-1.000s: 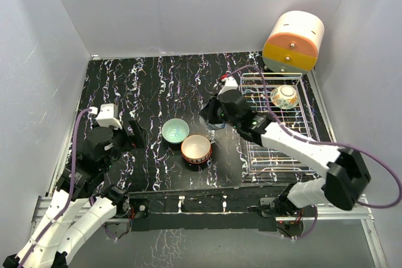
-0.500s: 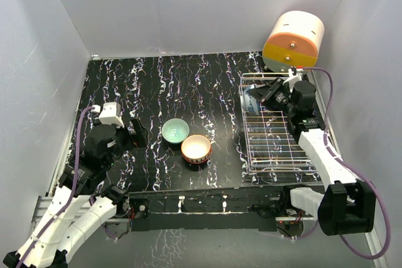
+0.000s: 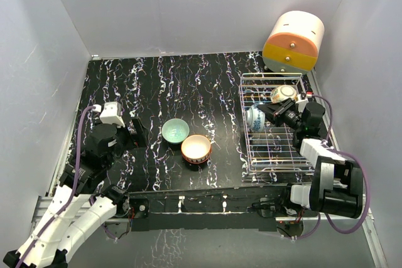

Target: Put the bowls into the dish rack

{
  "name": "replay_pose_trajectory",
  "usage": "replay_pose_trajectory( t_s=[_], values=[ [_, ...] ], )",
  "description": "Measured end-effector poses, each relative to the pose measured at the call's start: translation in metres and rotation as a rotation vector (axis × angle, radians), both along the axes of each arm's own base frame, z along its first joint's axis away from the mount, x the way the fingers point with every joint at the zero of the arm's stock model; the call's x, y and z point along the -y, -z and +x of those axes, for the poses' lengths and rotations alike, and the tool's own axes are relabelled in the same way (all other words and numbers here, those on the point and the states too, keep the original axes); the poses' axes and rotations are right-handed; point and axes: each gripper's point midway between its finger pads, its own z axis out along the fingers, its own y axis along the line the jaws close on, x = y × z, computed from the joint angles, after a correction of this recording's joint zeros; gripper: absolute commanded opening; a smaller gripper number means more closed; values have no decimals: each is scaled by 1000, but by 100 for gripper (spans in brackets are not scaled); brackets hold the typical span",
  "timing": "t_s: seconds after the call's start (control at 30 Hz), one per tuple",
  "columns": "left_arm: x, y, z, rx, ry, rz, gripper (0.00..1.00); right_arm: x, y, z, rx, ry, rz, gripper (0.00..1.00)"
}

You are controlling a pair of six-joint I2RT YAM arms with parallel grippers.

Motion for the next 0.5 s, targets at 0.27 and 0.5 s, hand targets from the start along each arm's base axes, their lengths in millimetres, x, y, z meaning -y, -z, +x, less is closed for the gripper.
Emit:
replay_pose_trajectory(
  t_s=[0.27, 0.5],
  values=[
    [2, 0, 3, -3, 3, -1, 97, 6, 4, 2, -1, 15, -5, 11],
    [3, 1, 3, -5, 3, 1, 97, 24, 14, 12, -37, 70, -133, 15]
  ],
)
